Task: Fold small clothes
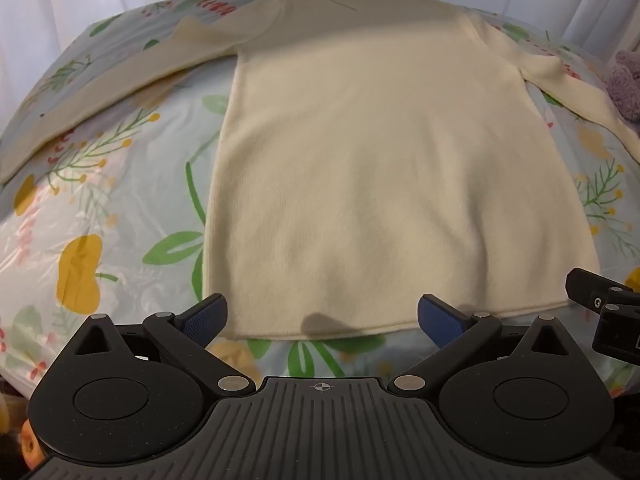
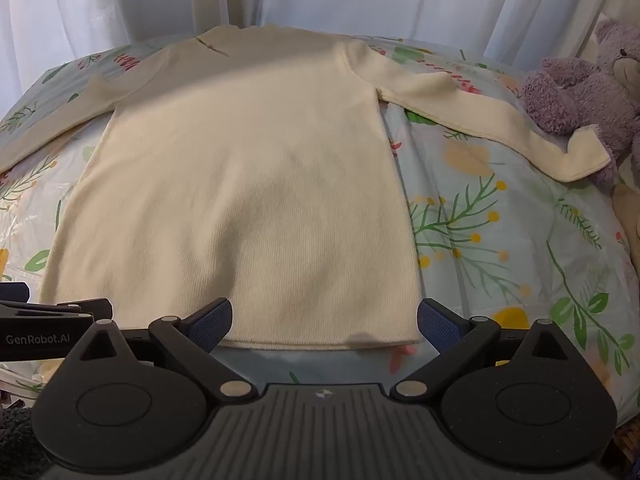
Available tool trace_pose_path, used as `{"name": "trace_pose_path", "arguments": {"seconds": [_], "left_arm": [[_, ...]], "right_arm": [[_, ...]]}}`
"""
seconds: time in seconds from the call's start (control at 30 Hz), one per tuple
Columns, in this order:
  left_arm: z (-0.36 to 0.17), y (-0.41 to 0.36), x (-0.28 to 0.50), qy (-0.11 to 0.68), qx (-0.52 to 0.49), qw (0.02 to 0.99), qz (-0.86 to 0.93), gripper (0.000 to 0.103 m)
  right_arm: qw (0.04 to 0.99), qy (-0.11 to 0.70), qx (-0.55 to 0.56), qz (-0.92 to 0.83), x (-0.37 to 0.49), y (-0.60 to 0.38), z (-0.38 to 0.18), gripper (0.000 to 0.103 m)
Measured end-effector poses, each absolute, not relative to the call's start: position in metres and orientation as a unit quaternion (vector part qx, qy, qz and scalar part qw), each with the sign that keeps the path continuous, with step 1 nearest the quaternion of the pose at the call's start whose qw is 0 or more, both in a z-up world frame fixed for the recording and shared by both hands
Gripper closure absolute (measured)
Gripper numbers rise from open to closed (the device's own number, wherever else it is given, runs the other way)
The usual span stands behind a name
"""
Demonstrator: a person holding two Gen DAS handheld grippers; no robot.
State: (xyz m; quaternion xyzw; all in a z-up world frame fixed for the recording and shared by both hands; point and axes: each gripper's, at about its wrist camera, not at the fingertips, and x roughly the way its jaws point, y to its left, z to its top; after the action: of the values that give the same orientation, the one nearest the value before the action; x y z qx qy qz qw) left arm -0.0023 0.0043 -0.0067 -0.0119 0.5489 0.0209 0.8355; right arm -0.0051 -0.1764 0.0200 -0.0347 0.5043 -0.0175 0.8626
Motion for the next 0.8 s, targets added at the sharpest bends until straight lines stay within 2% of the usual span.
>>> {"name": "trace_pose_path", "arguments": {"seconds": [0.8], "left_arm": [[-0.01, 0.0081, -0.0006, 0.562, -0.013, 0.827, 0.02, 0.0]], "right_arm": [[0.861, 0.508, -0.031, -0.019, -0.005, -0.1769, 0.0172, 0.004]]}}
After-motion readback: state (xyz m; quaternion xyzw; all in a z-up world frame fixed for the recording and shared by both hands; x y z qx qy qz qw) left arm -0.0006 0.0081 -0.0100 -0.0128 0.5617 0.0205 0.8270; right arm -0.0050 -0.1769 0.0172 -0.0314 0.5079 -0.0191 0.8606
